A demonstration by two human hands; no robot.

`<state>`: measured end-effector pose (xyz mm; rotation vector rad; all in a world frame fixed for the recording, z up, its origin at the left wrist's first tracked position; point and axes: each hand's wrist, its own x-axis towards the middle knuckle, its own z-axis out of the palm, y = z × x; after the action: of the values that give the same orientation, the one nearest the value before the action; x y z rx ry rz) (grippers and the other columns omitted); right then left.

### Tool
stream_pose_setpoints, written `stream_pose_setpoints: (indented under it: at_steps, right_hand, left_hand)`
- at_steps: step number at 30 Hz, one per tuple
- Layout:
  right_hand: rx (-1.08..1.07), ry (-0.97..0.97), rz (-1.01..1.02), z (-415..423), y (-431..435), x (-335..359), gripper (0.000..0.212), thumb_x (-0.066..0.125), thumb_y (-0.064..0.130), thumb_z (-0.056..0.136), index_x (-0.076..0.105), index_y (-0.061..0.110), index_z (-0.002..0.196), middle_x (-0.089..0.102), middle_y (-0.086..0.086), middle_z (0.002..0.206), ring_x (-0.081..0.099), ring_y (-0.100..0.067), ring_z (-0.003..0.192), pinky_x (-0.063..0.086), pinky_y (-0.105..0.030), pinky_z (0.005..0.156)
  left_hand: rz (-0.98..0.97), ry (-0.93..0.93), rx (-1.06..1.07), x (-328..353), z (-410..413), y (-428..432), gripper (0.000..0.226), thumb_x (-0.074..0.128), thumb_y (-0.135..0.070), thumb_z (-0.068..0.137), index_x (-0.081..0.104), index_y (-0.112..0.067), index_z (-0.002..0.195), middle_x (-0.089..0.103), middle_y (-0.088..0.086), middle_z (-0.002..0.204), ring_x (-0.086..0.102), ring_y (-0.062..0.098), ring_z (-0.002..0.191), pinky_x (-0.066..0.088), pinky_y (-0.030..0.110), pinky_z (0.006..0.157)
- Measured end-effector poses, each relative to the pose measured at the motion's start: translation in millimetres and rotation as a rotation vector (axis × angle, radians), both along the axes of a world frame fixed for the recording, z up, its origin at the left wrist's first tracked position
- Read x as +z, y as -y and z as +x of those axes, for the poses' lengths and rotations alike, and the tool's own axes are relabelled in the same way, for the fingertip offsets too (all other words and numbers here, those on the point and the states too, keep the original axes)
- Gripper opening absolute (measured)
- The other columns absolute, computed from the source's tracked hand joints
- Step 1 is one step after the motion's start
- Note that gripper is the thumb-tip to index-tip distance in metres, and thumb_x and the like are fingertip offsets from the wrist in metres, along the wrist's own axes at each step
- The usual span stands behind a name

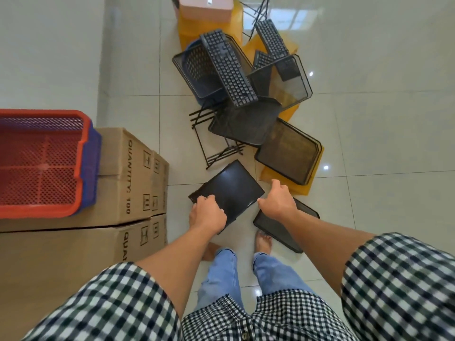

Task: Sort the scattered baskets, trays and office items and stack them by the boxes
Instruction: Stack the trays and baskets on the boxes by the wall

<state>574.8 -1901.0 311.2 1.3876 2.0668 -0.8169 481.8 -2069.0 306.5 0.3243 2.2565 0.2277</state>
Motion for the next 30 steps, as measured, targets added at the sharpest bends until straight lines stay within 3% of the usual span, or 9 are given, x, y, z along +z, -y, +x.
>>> stream_pose_setpoints:
  at_steps: [10,13,17,22,25,28,30]
  right_hand:
    - [-0.015,-0.049,-0.077,9.3,-92.9,-16.6,0.075,0.071,0.029,0.093,0.027,0.02,0.153,0.039,-0.01,0.152,0.054,-0.031,0.128,0.053,-0.037,0.091]
    - [-0.027,-0.069,-0.092,5.5,-128.1,-31.9,0.076,0.07,0.028,0.094,0.025,0.02,0.155,0.038,-0.011,0.151,0.055,-0.031,0.125,0.05,-0.03,0.079]
    - [-0.069,-0.083,-0.118,-6.6,-167.4,-67.8,0.075,0.069,0.031,0.094,0.026,0.019,0.155,0.043,-0.011,0.147,0.057,-0.03,0.12,0.049,-0.03,0.077]
    - [-0.162,-0.137,-0.211,-38.9,-198.9,-140.7,0.07,0.065,0.043,0.094,0.031,0.014,0.149,0.056,-0.011,0.137,0.058,-0.031,0.119,0.051,-0.038,0.09]
    - [-0.342,-0.216,-0.294,-74.0,-210.6,-188.6,0.074,0.063,0.048,0.095,0.032,0.011,0.15,0.052,-0.012,0.143,0.054,-0.033,0.126,0.049,-0.036,0.093]
    - [-0.605,-0.321,-0.401,-115.4,-221.3,-237.2,0.073,0.063,0.046,0.096,0.033,0.009,0.151,0.047,-0.013,0.148,0.05,-0.036,0.131,0.049,-0.05,0.104]
    - [-0.619,-0.374,-0.445,-137.2,-228.1,-267.5,0.065,0.06,0.042,0.098,0.038,0.006,0.148,0.048,-0.016,0.147,0.051,-0.037,0.131,0.047,-0.052,0.107]
  left_hand:
    - [-0.024,-0.05,0.097,-4.6,21.9,-90.9,0.059,0.06,-0.029,0.097,0.038,-0.02,0.151,0.043,0.007,0.149,0.048,0.029,0.133,0.046,0.042,0.103]
    - [-0.001,-0.061,0.147,-12.2,19.5,-128.3,0.058,0.06,-0.03,0.098,0.039,-0.021,0.151,0.044,0.006,0.148,0.05,0.028,0.13,0.047,0.042,0.1]
    - [0.051,-0.065,0.231,-36.7,8.8,-171.4,0.059,0.061,-0.03,0.098,0.038,-0.022,0.152,0.045,0.005,0.149,0.049,0.028,0.133,0.047,0.039,0.1]
    - [0.057,-0.077,0.246,-94.6,-6.7,-196.9,0.06,0.062,-0.029,0.098,0.037,-0.024,0.152,0.045,0.004,0.149,0.049,0.026,0.134,0.047,0.039,0.101]
    - [0.044,-0.091,0.233,-133.4,-18.7,-201.4,0.062,0.062,-0.029,0.098,0.035,-0.024,0.153,0.044,0.003,0.15,0.049,0.026,0.134,0.047,0.039,0.101]
    - [0.072,-0.117,0.232,-175.7,-29.2,-202.9,0.062,0.063,-0.029,0.097,0.035,-0.025,0.153,0.044,0.003,0.15,0.049,0.025,0.134,0.047,0.039,0.099]
    - [0.102,-0.132,0.239,-203.1,-33.2,-201.8,0.062,0.063,-0.029,0.097,0.035,-0.026,0.153,0.044,0.003,0.151,0.049,0.024,0.133,0.047,0.038,0.098]
